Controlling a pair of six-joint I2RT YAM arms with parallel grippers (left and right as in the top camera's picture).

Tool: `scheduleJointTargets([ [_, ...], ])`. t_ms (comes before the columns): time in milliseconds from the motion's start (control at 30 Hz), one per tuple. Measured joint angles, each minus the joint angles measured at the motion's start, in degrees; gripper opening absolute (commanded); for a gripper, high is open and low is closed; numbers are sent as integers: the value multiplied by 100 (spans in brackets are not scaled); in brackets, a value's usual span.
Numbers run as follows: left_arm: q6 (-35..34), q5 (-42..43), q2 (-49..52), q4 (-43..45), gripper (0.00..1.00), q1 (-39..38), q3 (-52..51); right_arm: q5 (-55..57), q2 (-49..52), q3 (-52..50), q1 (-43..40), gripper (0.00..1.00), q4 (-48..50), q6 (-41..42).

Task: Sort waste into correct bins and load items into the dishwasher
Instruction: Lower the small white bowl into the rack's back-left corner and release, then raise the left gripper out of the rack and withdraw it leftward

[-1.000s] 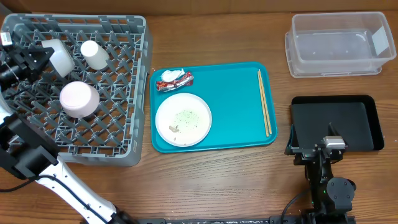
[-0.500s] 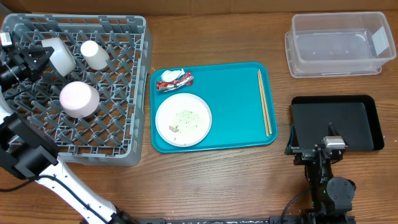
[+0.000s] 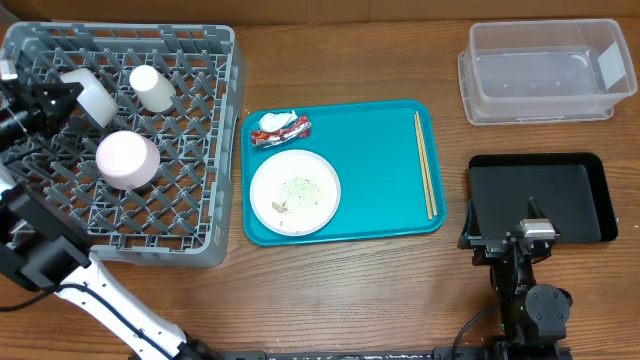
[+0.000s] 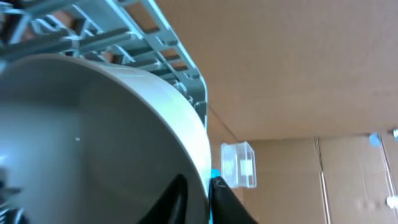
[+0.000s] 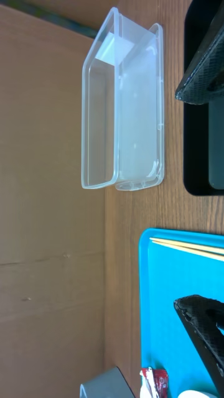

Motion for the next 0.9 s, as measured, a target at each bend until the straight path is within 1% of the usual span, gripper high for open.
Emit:
scheduleJointTargets([
  [133, -245, -153, 0, 2, 20, 144, 7, 2, 0, 0, 0, 100, 0, -2],
  [233, -442, -278, 0, -31, 27, 302, 87, 0, 0, 0, 0, 100, 0, 0],
  [367, -601, -367, 0, -245, 38, 531, 468, 0, 0, 0, 0, 100, 0, 0],
  [400, -629, -393, 0, -356, 38, 603, 645, 2, 0, 0, 0, 100, 0, 0],
  [567, -684, -678, 0, -1034, 36, 833, 1478, 0, 0, 0, 2, 100, 2, 0],
  [633, -678, -914, 0, -1338, 32, 879, 1858, 2, 0, 0, 2, 100, 0, -2],
  [667, -664, -990, 0, -1425, 31, 876, 1969, 0, 0, 0, 0, 100, 0, 0],
  [767, -474, -1333, 0, -1768, 30, 785, 2302, 2, 0, 0, 2, 100, 0, 0],
  [800, -382, -1506, 0, -1899, 27, 710, 2380, -2, 0, 0, 0, 100, 0, 0],
  [833, -317, -1655, 0, -2004, 21, 636, 2413, 0, 0, 0, 0, 100, 0, 2],
  [867, -247, -1843, 0, -2090, 18, 544, 2435, 0, 0, 0, 0, 100, -2, 0],
  [900, -149, -2092, 0, -2186, 18, 420, 2441, 2, 0, 0, 2, 100, 0, 0],
])
